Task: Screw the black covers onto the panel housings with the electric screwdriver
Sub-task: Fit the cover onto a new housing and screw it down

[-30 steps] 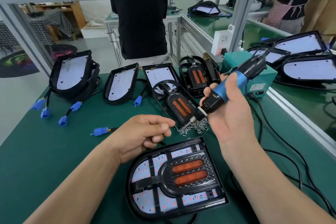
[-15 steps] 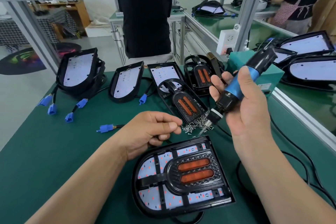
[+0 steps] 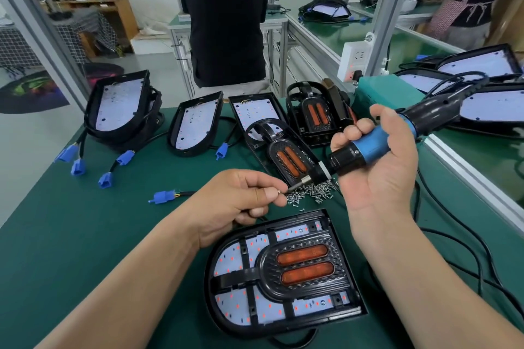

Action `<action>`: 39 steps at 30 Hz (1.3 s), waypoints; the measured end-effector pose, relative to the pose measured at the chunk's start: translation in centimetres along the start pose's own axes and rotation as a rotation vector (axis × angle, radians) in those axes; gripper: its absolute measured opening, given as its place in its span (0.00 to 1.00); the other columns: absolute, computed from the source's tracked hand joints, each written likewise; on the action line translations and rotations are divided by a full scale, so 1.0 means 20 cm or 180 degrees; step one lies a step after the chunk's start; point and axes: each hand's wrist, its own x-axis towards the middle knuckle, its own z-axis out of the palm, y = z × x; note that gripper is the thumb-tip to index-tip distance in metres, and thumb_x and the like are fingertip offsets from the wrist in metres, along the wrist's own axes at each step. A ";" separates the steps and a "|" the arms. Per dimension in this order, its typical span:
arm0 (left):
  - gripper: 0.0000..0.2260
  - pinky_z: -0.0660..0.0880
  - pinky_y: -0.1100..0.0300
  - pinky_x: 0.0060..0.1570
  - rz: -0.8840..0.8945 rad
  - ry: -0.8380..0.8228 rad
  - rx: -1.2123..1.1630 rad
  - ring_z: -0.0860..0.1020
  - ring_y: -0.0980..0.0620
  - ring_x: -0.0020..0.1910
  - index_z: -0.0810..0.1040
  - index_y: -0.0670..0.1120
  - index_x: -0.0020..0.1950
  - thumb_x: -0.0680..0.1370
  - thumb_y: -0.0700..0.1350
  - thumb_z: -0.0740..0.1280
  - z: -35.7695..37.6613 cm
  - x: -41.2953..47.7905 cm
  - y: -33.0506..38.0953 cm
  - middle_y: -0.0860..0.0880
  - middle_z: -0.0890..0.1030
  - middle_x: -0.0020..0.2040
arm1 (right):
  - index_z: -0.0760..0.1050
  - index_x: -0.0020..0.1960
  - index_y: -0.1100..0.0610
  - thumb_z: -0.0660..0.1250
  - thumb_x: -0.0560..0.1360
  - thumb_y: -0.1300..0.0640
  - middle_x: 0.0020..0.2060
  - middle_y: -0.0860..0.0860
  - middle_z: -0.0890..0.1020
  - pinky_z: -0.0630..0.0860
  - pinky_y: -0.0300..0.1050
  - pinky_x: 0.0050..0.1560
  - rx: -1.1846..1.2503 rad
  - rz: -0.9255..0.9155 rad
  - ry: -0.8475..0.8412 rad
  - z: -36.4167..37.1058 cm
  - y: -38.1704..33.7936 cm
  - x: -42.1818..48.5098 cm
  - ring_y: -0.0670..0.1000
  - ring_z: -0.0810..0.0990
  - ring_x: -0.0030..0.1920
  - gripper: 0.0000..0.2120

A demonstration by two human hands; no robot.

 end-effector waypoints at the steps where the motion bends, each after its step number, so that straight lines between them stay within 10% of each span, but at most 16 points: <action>1: 0.08 0.63 0.69 0.24 0.0001 0.0025 0.0003 0.69 0.57 0.30 0.86 0.41 0.52 0.81 0.32 0.68 0.00 0.00 0.00 0.41 0.85 0.46 | 0.75 0.56 0.58 0.72 0.79 0.59 0.39 0.51 0.76 0.75 0.46 0.45 0.0035 -0.0015 -0.0022 0.00 0.00 0.00 0.51 0.74 0.36 0.09; 17: 0.10 0.60 0.70 0.24 -0.0068 0.0127 0.0754 0.65 0.60 0.24 0.77 0.42 0.47 0.87 0.43 0.63 0.09 -0.05 0.06 0.56 0.76 0.28 | 0.76 0.56 0.58 0.67 0.79 0.58 0.38 0.52 0.76 0.76 0.46 0.45 0.0079 -0.0036 -0.0359 0.00 0.01 -0.02 0.51 0.75 0.36 0.07; 39: 0.05 0.61 0.68 0.27 -0.0077 0.0037 0.0614 0.68 0.60 0.27 0.81 0.39 0.55 0.85 0.37 0.66 0.06 -0.04 0.03 0.49 0.83 0.39 | 0.74 0.57 0.58 0.66 0.80 0.58 0.38 0.52 0.75 0.75 0.46 0.45 0.0069 -0.0058 -0.0285 0.01 0.01 -0.03 0.51 0.74 0.36 0.07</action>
